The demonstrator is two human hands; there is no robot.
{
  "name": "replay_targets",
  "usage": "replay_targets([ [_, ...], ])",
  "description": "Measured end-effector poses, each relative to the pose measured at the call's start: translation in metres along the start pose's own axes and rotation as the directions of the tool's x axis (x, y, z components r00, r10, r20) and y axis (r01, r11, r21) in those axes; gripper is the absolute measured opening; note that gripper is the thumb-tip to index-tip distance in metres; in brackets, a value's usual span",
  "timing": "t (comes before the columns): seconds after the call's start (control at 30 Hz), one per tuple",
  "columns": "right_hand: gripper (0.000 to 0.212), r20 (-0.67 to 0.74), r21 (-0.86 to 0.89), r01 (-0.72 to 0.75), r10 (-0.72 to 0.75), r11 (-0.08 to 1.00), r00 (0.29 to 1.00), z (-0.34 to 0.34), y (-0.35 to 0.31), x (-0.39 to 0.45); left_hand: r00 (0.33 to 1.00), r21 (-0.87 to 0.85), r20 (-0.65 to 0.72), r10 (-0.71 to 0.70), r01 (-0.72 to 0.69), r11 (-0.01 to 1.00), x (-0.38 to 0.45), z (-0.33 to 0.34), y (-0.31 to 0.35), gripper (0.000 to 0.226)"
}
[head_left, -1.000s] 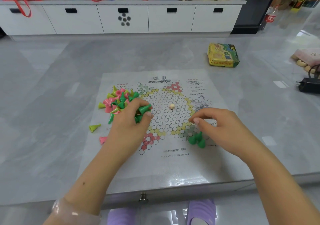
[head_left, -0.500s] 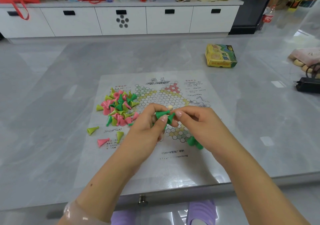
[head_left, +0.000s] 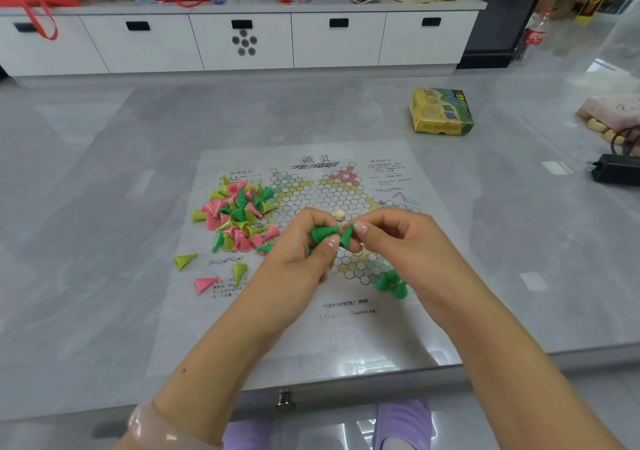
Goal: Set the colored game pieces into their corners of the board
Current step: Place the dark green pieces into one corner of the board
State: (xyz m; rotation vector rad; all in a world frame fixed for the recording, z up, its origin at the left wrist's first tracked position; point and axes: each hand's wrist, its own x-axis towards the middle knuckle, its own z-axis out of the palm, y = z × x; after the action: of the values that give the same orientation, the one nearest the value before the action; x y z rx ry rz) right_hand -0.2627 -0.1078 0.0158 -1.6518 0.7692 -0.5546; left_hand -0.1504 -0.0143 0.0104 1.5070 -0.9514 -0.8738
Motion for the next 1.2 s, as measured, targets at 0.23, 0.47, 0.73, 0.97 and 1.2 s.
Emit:
replay_targets([
  [0.23,0.010,-0.134,0.111,-0.041,0.056,0.993,0.989,-0.016,0.001,0.003,0.992,0.052,-0.093,-0.083,0.089,0.995,0.004,-0.004,-0.005,0.022],
  [0.47,0.011,-0.238,-0.195,-0.162,0.114,0.967,0.965,-0.037,0.017,0.008,0.990,0.124,-0.111,-0.085,0.099,0.987,0.004,-0.008,-0.005,0.015],
  [0.73,0.013,-0.158,-0.400,-0.172,0.117,0.900,0.980,-0.039,0.022,0.007,0.980,0.111,-0.141,-0.141,0.158,0.981,0.006,-0.009,-0.007,0.012],
  [0.97,0.012,-0.134,-0.448,-0.155,0.105,0.880,0.985,-0.037,0.023,0.008,0.977,0.115,-0.146,-0.155,0.172,0.978,0.007,-0.009,-0.008,0.013],
  [1.2,0.013,-0.123,-0.473,-0.152,0.106,0.868,0.987,-0.037,0.024,0.008,0.977,0.127,-0.136,-0.166,0.184,0.975,0.007,-0.011,-0.008,0.013],
])
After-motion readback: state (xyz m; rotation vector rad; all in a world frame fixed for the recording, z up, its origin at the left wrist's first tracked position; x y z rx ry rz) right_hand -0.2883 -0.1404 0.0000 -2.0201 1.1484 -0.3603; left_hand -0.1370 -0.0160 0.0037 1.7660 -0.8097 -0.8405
